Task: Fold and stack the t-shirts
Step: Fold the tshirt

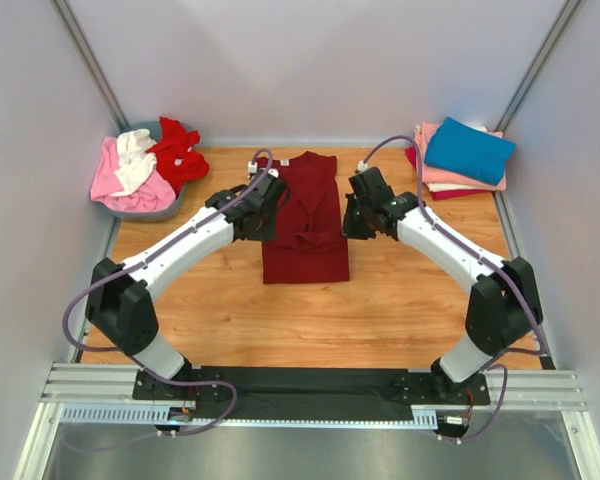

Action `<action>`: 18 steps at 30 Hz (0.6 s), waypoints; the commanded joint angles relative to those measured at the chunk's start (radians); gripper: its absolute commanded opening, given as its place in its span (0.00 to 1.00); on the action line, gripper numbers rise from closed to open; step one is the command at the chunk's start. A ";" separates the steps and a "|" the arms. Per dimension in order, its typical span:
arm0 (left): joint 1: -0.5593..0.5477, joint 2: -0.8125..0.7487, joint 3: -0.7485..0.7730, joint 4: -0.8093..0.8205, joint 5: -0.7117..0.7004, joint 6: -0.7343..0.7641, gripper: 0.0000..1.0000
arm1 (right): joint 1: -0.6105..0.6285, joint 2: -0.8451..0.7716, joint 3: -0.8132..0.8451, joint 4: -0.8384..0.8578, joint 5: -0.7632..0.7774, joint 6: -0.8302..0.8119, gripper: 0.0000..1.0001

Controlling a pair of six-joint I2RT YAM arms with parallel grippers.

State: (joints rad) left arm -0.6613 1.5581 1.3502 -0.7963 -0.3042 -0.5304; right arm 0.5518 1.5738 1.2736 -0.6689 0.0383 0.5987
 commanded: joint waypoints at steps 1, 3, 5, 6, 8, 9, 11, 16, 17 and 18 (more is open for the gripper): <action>0.034 0.051 0.069 0.012 0.022 0.059 0.00 | -0.039 0.070 0.092 0.035 -0.075 -0.048 0.01; 0.055 0.089 0.087 0.019 0.033 0.064 0.00 | -0.061 0.129 0.115 0.041 -0.106 -0.060 0.00; 0.071 0.114 0.096 0.029 0.048 0.067 0.00 | -0.075 0.167 0.161 0.038 -0.118 -0.065 0.01; 0.078 0.138 0.107 0.034 0.056 0.069 0.00 | -0.078 0.204 0.179 0.035 -0.126 -0.071 0.00; 0.106 0.163 0.121 0.040 0.071 0.070 0.00 | -0.082 0.242 0.229 0.025 -0.129 -0.082 0.00; 0.115 0.186 0.133 0.045 0.077 0.073 0.00 | -0.085 0.277 0.243 0.025 -0.146 -0.088 0.00; 0.137 0.209 0.145 0.051 0.088 0.076 0.00 | -0.095 0.314 0.286 0.019 -0.159 -0.091 0.00; 0.180 0.284 0.171 0.078 0.111 0.086 0.00 | -0.113 0.422 0.355 0.008 -0.181 -0.096 0.00; 0.195 0.295 0.173 0.091 0.135 0.089 0.00 | -0.119 0.436 0.368 -0.006 -0.183 -0.097 0.00; 0.204 0.321 0.178 0.098 0.148 0.092 0.05 | -0.121 0.460 0.383 -0.009 -0.186 -0.097 0.01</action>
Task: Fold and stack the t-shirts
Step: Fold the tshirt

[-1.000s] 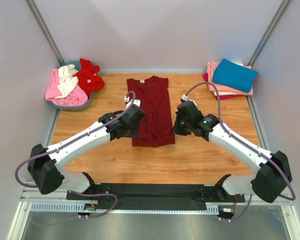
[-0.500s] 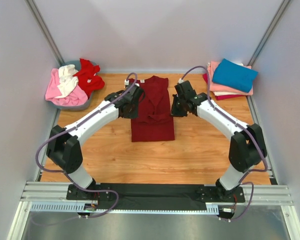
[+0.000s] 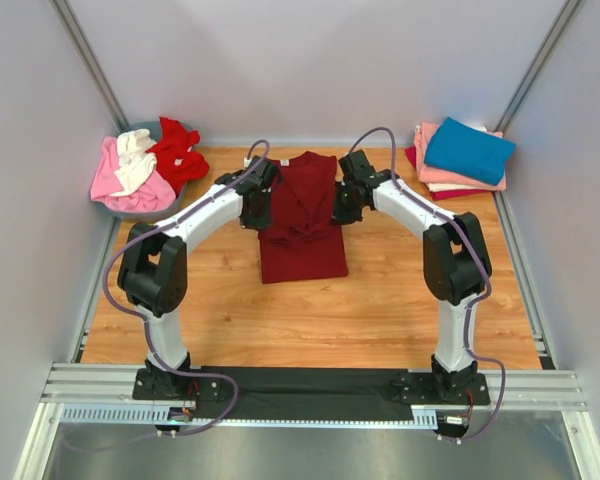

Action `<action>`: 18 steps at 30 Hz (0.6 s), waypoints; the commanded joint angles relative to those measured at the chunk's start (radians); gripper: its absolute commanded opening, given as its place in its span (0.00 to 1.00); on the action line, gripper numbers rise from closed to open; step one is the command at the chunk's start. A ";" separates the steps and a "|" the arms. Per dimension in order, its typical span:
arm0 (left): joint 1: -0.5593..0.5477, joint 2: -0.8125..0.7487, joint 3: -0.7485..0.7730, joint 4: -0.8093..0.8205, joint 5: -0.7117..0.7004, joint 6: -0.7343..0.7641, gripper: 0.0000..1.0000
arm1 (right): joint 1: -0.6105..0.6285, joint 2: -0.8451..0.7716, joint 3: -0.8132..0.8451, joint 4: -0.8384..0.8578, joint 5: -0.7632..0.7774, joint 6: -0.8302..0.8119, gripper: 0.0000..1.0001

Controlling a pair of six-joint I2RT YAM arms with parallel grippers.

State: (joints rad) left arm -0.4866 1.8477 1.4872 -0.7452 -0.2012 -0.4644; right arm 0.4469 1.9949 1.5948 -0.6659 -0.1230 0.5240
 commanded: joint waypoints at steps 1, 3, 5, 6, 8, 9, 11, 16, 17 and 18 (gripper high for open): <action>0.037 0.045 0.047 0.058 0.055 0.026 0.07 | -0.020 0.048 0.066 -0.014 -0.021 -0.019 0.01; 0.059 0.089 0.073 0.067 0.083 0.029 0.11 | -0.033 0.073 0.079 -0.009 -0.020 -0.013 0.00; 0.071 0.125 0.103 0.079 0.114 0.046 0.13 | -0.049 0.091 0.099 -0.029 -0.010 -0.004 0.01; 0.080 0.166 0.146 0.078 0.120 0.052 0.15 | -0.056 0.102 0.105 -0.028 -0.015 0.005 0.01; 0.089 0.212 0.226 0.041 0.124 0.059 0.16 | -0.076 0.122 0.120 -0.021 -0.027 0.013 0.00; 0.095 0.246 0.246 0.035 0.131 0.063 0.20 | -0.082 0.131 0.134 -0.026 -0.039 0.010 0.02; 0.100 0.268 0.274 0.020 0.144 0.064 0.33 | -0.094 0.157 0.181 -0.049 -0.043 0.001 0.11; 0.121 0.197 0.236 0.013 0.106 0.047 0.81 | -0.114 0.171 0.231 -0.075 -0.057 -0.051 0.78; 0.121 0.141 0.194 0.018 0.092 0.044 0.82 | -0.117 0.154 0.226 -0.077 -0.043 -0.055 0.79; 0.121 0.107 0.171 0.024 0.077 0.041 0.82 | -0.117 0.137 0.215 -0.077 -0.026 -0.059 0.79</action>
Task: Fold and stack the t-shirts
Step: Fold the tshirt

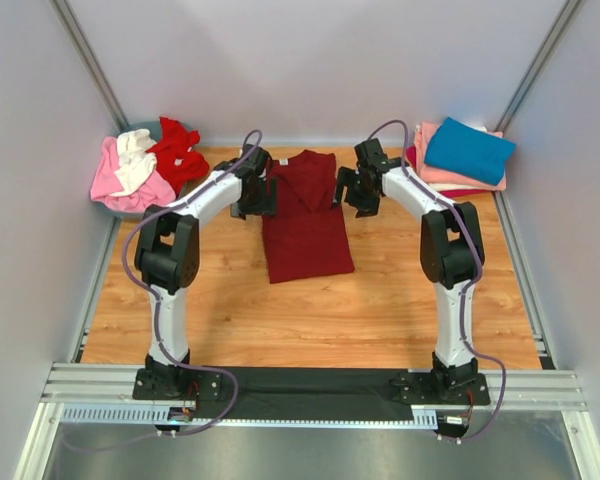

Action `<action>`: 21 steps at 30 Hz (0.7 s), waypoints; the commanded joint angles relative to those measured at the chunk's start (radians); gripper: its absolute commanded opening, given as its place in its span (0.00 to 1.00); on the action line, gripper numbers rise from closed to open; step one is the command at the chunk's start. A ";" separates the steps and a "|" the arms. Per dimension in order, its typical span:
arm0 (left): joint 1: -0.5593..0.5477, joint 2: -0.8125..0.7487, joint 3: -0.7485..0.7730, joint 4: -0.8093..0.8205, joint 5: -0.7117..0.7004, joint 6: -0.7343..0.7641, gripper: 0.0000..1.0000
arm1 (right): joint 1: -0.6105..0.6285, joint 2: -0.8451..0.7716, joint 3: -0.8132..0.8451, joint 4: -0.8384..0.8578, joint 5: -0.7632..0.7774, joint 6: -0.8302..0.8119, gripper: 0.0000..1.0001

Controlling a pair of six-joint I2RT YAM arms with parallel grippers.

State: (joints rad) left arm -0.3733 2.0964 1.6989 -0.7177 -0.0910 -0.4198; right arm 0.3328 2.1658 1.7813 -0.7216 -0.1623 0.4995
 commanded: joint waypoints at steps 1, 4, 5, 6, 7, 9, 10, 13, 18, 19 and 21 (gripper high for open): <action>0.008 -0.176 -0.065 0.001 -0.055 -0.005 0.82 | -0.003 -0.053 0.015 -0.021 0.035 -0.036 0.80; 0.004 -0.314 -0.180 0.040 -0.070 -0.013 0.82 | 0.005 -0.165 -0.087 0.035 0.078 -0.029 0.79; -0.006 -0.372 -0.243 0.053 -0.070 -0.014 0.82 | 0.009 -0.225 -0.158 0.059 0.075 -0.027 0.78; -0.010 -0.396 -0.270 0.075 -0.069 -0.017 0.82 | 0.017 -0.250 -0.184 0.080 0.069 -0.024 0.76; -0.016 -0.416 -0.300 0.087 -0.050 -0.026 0.82 | 0.037 -0.285 -0.210 0.117 0.060 -0.026 0.74; -0.035 -0.460 -0.381 0.138 -0.010 -0.042 0.80 | 0.061 -0.293 -0.233 0.129 0.029 -0.038 0.74; -0.044 -0.469 -0.430 0.156 0.037 -0.054 0.80 | 0.081 -0.278 -0.229 0.098 0.024 -0.041 0.74; -0.079 -0.493 -0.488 0.204 0.115 -0.076 0.78 | 0.092 -0.287 -0.290 0.074 0.007 -0.023 0.73; -0.141 -0.552 -0.666 0.311 0.178 -0.120 0.70 | 0.083 -0.380 -0.516 0.180 -0.022 0.004 0.68; -0.144 -0.555 -0.701 0.322 0.181 -0.125 0.70 | 0.080 -0.391 -0.563 0.188 -0.034 0.002 0.66; -0.145 -0.559 -0.734 0.349 0.191 -0.134 0.68 | 0.075 -0.400 -0.605 0.205 -0.057 0.002 0.64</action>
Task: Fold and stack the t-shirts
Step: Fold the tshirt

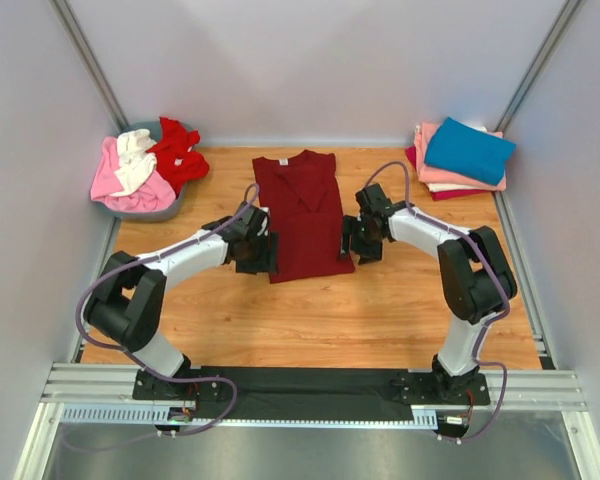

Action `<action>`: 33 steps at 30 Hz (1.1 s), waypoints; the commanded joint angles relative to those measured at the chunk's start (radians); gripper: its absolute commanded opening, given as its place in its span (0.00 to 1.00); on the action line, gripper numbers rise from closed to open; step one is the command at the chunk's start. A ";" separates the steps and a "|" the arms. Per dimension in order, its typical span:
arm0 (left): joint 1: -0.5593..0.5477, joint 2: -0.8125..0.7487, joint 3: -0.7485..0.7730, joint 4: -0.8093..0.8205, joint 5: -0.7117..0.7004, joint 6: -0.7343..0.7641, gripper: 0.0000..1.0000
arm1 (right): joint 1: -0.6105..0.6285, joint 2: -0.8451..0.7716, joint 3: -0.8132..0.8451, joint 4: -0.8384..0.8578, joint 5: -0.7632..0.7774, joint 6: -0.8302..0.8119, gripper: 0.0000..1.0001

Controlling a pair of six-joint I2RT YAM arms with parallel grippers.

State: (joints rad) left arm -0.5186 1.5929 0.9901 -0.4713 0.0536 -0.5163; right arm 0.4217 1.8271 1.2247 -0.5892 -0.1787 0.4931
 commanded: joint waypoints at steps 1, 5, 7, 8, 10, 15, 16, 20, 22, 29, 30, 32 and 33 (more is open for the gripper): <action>0.000 -0.057 -0.054 0.114 0.054 -0.042 0.67 | -0.014 -0.069 -0.065 0.086 -0.044 0.009 0.63; -0.001 -0.063 -0.119 0.174 0.074 -0.062 0.66 | -0.015 -0.081 -0.151 0.127 -0.064 0.018 0.61; -0.004 -0.060 -0.142 0.183 0.072 -0.071 0.65 | -0.017 -0.080 -0.165 0.138 -0.064 0.018 0.59; -0.004 -0.060 -0.146 0.191 0.069 -0.073 0.65 | -0.018 -0.080 -0.178 0.144 -0.064 0.019 0.58; -0.004 -0.054 -0.156 0.194 0.058 -0.076 0.64 | -0.023 -0.075 -0.186 0.155 -0.068 0.019 0.55; -0.004 -0.068 -0.166 0.204 0.037 -0.082 0.63 | -0.024 -0.072 -0.203 0.164 -0.077 0.018 0.51; -0.004 -0.076 -0.172 0.207 0.031 -0.082 0.63 | -0.026 -0.072 -0.206 0.166 -0.076 0.016 0.51; -0.004 -0.064 -0.177 0.214 0.019 -0.085 0.61 | -0.029 -0.065 -0.217 0.173 -0.084 0.013 0.48; -0.004 -0.050 -0.194 0.226 0.026 -0.091 0.58 | -0.029 -0.060 -0.223 0.181 -0.091 0.015 0.45; -0.006 -0.040 -0.263 0.324 0.058 -0.113 0.44 | -0.029 -0.058 -0.237 0.183 -0.099 0.013 0.28; -0.006 -0.042 -0.266 0.330 0.069 -0.114 0.42 | -0.029 -0.060 -0.238 0.184 -0.100 0.015 0.25; -0.006 -0.036 -0.266 0.341 0.078 -0.113 0.31 | -0.031 -0.061 -0.243 0.190 -0.102 0.018 0.22; -0.006 -0.031 -0.262 0.338 0.080 -0.111 0.27 | -0.031 -0.061 -0.246 0.196 -0.104 0.018 0.17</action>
State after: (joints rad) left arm -0.5224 1.5509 0.7437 -0.1558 0.1158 -0.6277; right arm 0.3920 1.7653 1.0023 -0.4049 -0.2909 0.5095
